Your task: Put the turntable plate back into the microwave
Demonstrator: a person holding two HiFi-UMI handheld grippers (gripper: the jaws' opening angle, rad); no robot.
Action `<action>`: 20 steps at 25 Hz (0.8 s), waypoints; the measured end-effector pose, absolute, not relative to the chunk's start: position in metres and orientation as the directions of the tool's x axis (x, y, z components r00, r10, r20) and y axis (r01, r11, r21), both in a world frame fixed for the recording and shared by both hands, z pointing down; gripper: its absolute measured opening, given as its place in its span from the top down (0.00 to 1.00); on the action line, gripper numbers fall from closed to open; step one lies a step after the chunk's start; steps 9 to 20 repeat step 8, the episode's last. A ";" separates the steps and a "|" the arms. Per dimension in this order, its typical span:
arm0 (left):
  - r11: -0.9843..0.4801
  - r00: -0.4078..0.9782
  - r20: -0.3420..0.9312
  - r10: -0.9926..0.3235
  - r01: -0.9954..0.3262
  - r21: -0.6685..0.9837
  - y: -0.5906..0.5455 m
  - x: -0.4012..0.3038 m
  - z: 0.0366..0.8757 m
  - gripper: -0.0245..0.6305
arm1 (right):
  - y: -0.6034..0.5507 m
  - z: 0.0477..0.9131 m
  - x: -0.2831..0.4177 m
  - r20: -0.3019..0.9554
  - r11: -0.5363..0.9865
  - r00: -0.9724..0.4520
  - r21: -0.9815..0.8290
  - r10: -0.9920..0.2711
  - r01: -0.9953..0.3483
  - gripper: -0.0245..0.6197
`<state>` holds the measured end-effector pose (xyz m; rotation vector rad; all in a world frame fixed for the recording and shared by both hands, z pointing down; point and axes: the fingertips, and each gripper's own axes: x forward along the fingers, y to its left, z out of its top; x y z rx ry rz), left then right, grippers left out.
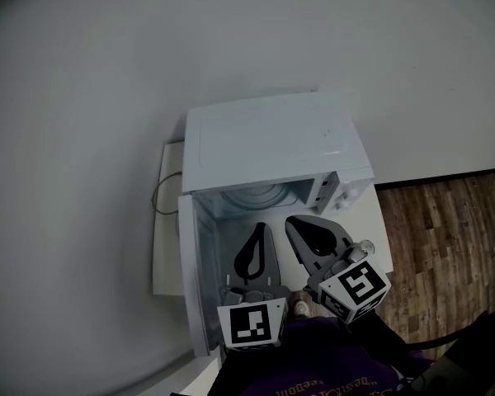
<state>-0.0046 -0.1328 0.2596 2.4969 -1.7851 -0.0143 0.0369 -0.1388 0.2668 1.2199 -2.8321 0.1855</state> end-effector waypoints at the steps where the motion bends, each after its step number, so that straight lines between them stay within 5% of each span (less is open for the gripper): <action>1: -0.312 0.315 0.028 -0.949 -0.948 0.068 -0.134 -0.007 0.258 0.95 | -0.140 0.267 0.037 0.094 0.680 -0.686 -0.092 -0.721 -0.727 0.95; 20: -0.276 0.275 -0.021 -0.961 -0.960 0.035 -0.143 -0.017 0.253 0.95 | -0.148 0.269 0.035 0.103 0.689 -0.695 -0.088 -0.712 -0.719 0.95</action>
